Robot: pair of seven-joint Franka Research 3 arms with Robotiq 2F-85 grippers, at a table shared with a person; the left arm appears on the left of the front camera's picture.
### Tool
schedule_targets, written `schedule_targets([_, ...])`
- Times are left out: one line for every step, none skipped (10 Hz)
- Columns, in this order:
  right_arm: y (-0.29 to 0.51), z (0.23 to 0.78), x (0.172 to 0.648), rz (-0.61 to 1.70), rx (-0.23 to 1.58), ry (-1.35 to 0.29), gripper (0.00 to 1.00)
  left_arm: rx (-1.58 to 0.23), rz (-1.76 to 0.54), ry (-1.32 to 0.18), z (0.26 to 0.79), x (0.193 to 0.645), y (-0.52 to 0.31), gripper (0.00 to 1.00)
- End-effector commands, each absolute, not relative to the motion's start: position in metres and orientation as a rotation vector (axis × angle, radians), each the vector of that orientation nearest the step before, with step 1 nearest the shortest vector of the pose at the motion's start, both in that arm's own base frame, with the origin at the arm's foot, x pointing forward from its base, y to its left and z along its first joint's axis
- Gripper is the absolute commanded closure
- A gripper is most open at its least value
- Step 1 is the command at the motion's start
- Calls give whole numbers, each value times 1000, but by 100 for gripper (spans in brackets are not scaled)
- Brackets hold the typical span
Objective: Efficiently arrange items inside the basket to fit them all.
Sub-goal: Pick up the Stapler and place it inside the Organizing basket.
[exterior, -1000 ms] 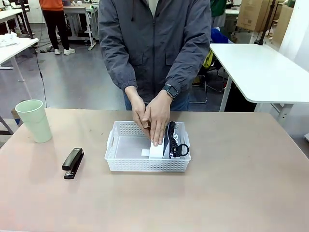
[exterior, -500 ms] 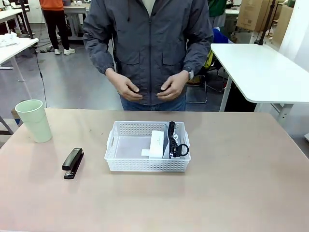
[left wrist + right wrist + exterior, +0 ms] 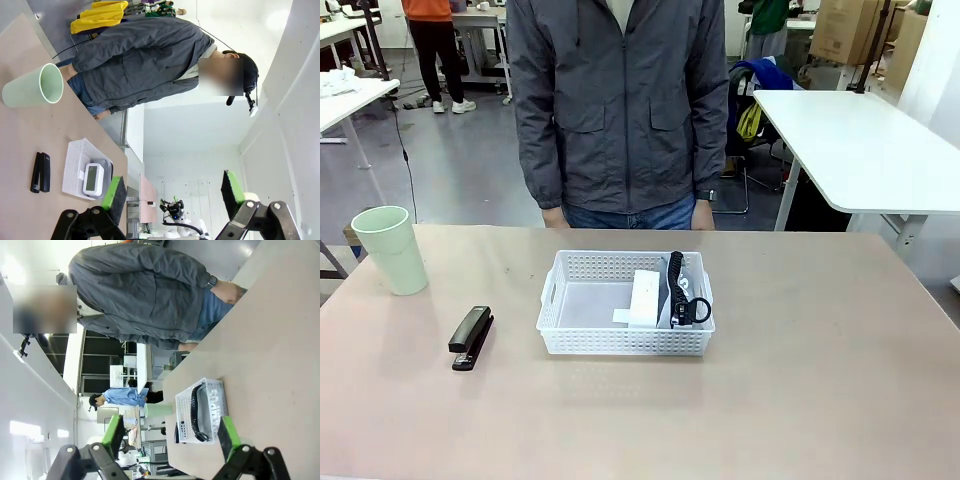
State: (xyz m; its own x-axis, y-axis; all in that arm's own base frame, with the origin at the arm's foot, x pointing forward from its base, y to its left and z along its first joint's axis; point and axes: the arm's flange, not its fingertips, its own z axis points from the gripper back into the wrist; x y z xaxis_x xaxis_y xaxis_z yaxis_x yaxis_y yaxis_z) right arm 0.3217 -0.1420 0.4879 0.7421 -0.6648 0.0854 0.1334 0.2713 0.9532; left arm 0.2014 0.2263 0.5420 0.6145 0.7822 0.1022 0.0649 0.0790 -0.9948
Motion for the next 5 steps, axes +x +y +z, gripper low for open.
schedule_targets([-140,493,323,-586,1213,-534,0,-1412,610,-784,542,200,226,0])
schedule_targets([-140,493,323,-586,1213,-534,0,-1412,610,-784,542,200,226,0])
schedule_targets([-140,493,323,-586,1213,-534,0,-1412,610,-784,542,200,226,0])
schedule_targets([-140,493,323,-586,1213,-534,0,-1412,610,-784,542,200,226,0])
schedule_targets([-140,493,323,-586,1213,-534,0,-1412,610,-784,542,200,226,0])
